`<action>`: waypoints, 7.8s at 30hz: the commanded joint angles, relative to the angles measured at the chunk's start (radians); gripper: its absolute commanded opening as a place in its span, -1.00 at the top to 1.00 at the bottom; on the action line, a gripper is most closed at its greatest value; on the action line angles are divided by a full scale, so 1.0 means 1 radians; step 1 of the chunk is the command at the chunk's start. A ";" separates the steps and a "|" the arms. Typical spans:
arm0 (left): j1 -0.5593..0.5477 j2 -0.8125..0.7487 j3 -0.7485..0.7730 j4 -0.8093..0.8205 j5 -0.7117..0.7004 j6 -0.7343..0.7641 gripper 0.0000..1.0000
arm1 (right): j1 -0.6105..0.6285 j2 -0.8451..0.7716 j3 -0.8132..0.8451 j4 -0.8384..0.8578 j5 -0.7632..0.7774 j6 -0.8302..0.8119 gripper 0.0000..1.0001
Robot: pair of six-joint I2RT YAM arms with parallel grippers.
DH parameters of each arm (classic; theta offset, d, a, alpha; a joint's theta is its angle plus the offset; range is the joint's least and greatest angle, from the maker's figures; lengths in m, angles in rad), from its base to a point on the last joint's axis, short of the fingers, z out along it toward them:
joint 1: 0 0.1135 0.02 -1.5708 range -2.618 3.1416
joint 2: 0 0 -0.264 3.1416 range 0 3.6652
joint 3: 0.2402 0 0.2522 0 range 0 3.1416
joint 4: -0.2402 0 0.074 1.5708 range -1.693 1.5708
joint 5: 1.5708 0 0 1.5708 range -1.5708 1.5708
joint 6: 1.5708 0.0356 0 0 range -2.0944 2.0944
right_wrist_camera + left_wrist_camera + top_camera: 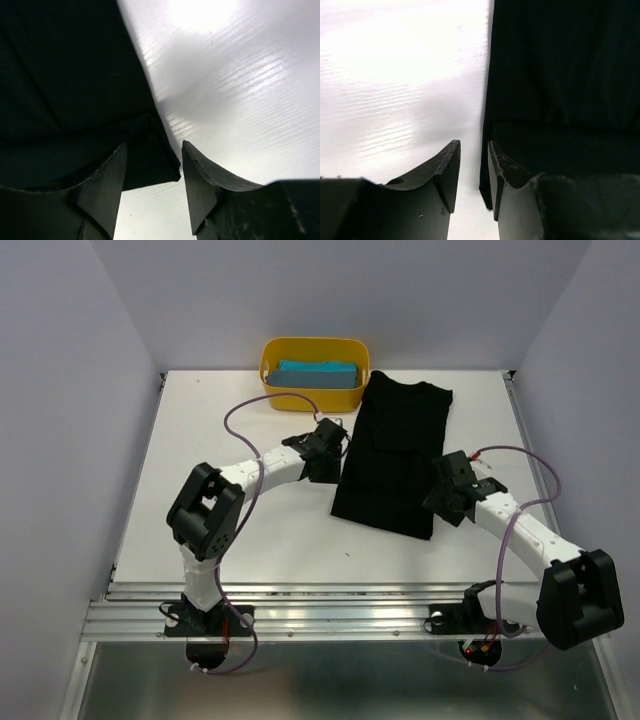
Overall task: Roll the t-shirts
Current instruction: Roll the T-shirt to the center of the board.
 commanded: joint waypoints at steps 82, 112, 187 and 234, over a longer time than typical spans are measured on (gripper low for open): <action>-0.060 -0.446 -0.410 0.185 -0.122 -0.112 -0.47 | 0.069 -0.328 -0.209 -0.060 -0.087 0.234 -0.39; -0.030 -0.219 -0.471 0.429 0.173 -0.215 0.03 | 0.008 -0.227 -0.314 0.209 -0.125 0.196 -0.10; -0.145 -0.354 -0.370 -0.014 0.089 -0.269 1.00 | 0.008 -0.299 -0.064 -0.104 -0.295 0.050 0.71; -0.145 -0.306 -0.330 -0.017 0.092 -0.246 1.00 | 0.036 -0.327 -0.323 -0.058 -0.410 0.126 0.12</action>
